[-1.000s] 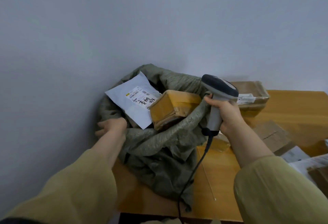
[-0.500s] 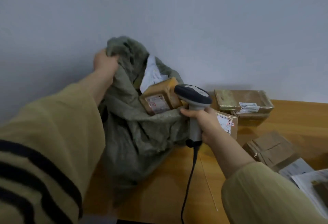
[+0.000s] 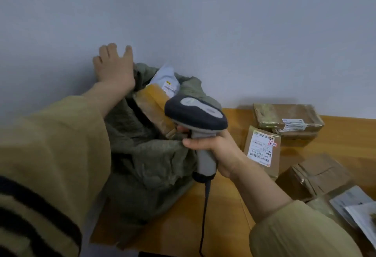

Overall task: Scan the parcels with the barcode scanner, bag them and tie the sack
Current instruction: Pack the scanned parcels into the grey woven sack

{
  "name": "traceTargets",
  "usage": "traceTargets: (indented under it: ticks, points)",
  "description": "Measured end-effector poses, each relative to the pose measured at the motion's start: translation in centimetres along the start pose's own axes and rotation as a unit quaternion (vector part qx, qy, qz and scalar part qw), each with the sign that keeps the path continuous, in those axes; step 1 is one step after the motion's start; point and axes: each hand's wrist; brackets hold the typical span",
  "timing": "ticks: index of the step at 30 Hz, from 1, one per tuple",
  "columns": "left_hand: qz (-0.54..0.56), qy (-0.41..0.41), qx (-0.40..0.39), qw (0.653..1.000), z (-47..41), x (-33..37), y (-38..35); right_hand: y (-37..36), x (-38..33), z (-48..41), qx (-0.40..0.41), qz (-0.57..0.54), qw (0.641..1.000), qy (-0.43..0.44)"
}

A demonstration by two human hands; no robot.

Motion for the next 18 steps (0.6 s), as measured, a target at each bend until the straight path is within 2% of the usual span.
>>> traceTargets:
  ticks: [2, 4, 6, 7, 10, 12, 14, 18]
  points:
    - [0.021, -0.105, -0.041, 0.993, 1.7, 2.3, -1.4, 0.4, 0.6, 0.1, -0.007, -0.023, 0.999, -0.048]
    - [0.017, -0.181, -0.171, 0.968, 3.8, 4.4, -3.2, 2.2, 1.1, 0.1, 0.025, -0.052, 0.996, -0.074]
    - [-0.013, -0.195, -0.299, 0.934, 5.1, 5.2, -4.7, 4.5, 0.7, 0.0, 0.066, -0.051, 0.994, -0.076]
    - [-0.021, -0.195, -0.325, 0.925, 5.2, 5.2, -5.0, 5.6, 0.3, -0.3, 0.092, -0.037, 0.993, -0.071]
    - [-0.007, -0.183, -0.318, 0.930, 4.6, 4.8, -4.6, 8.7, -1.3, -2.5, 0.174, -0.002, 0.982, -0.067]
    - [0.009, -0.174, -0.310, 0.935, 3.9, 4.6, -3.9, 9.8, -2.6, -4.9, 0.196, 0.020, 0.978, -0.070]
    - [0.018, -0.191, -0.315, 0.929, 3.7, 4.7, -3.7, 10.3, -3.6, -7.5, 0.189, 0.049, 0.976, -0.095]
    - [0.033, -0.190, -0.309, 0.931, 3.6, 5.2, -4.1, 10.3, -2.8, -12.3, 0.101, 0.090, 0.975, -0.178]
Point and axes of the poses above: each hand's wrist, its own z-axis away from the middle knuckle, its own y-axis out of the back of the hand, x = y × z, and after that the axes turned 3 degrees about -z, right-handed
